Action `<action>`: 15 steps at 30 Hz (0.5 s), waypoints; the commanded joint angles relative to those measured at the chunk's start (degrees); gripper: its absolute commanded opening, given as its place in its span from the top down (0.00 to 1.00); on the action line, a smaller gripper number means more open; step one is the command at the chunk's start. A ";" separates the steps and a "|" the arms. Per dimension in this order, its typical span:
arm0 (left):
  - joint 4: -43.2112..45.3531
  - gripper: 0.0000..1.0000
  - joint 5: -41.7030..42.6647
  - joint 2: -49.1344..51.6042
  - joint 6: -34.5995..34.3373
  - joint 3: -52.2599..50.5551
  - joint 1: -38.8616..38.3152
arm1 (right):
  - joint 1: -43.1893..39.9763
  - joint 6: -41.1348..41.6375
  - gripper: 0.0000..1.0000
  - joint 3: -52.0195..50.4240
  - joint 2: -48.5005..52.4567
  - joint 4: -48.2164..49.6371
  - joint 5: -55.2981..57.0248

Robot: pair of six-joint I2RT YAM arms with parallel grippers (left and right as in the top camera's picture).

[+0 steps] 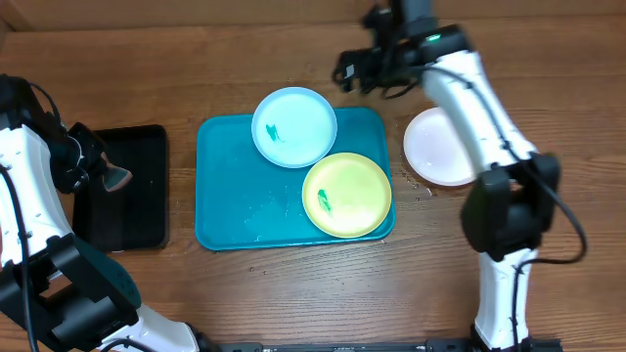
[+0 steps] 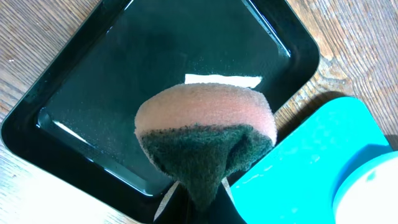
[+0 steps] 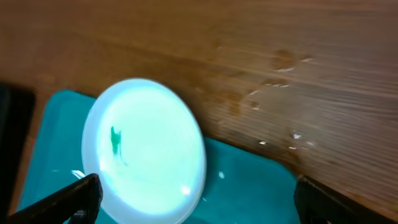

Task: Clean dirty plates on tray and stack at the side
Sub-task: 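Reach the right gripper to the pale blue plate rim and grip it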

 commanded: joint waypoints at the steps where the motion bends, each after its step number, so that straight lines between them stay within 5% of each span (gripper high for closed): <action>1: 0.17 0.96 1.62 -1.01 1.16 -0.31 0.20 | 4.11 0.70 0.02 -0.92 5.40 1.18 13.03; 4: 0.20 0.96 1.64 -1.01 1.14 -0.31 0.20 | 5.97 0.63 0.05 -0.96 7.23 1.81 15.54; 13: 0.26 0.96 2.89 -1.01 1.14 -0.31 0.15 | 8.33 0.46 0.70 -1.46 9.79 4.63 13.27; 15: 0.33 0.96 2.89 -1.01 1.14 -0.31 0.15 | 8.81 0.46 0.76 -1.46 9.79 4.92 13.29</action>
